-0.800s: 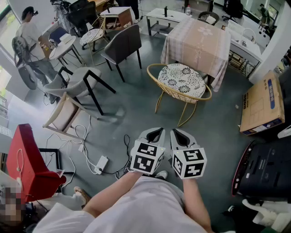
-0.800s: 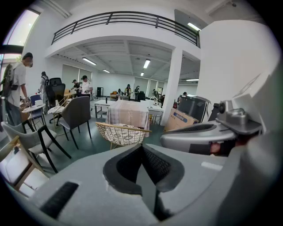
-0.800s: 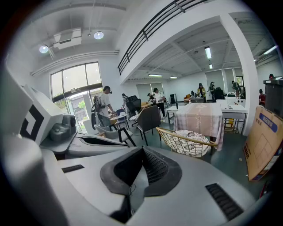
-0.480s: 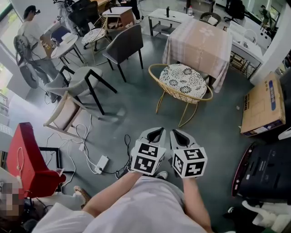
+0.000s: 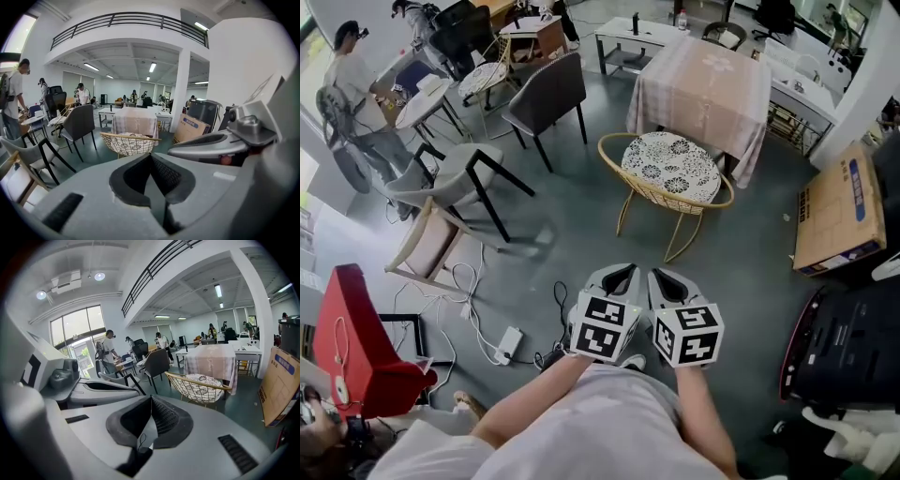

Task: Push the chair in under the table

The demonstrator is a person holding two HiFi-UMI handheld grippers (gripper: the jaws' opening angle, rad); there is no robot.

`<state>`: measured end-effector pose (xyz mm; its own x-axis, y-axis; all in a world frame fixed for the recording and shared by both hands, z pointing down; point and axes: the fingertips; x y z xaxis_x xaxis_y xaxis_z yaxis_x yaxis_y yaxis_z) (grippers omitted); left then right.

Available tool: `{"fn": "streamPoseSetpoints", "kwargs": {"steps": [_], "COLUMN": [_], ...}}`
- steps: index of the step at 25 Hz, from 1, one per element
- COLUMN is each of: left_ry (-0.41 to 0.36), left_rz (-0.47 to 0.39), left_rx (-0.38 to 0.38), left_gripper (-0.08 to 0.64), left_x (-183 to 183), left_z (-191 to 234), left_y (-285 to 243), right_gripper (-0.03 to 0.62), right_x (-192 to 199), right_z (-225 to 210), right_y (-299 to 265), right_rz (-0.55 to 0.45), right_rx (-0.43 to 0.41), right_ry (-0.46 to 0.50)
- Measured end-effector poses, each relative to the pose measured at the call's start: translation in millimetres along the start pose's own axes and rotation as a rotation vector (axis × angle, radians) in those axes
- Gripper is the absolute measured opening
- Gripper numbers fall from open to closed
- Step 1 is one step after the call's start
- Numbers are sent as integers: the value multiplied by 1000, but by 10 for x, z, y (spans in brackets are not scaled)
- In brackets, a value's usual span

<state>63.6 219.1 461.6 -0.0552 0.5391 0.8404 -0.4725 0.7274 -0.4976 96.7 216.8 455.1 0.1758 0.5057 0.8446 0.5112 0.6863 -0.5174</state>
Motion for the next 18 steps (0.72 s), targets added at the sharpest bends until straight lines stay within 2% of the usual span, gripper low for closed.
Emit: {"fn": "streamPoseSetpoints", "kwargs": {"steps": [18], "left_ry": [-4], "left_rz": [17], "left_rx": [128], "left_gripper": [5], "left_x": [-549], "left_z": [800], "left_y": [-753], "right_gripper": [5], "right_x": [-453], "right_z": [-328], "right_y": [-946], "right_rz": [46], "right_rx": [130], "right_ry": [-31]}}
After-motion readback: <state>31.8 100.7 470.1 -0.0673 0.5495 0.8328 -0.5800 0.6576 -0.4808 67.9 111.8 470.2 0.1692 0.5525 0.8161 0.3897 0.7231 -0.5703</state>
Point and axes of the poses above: the fingertips, and each gripper's own axes: y backward along the fingers, z to its left, x out of its underside, and after that the axes turned 11 degrees about x, right-handed
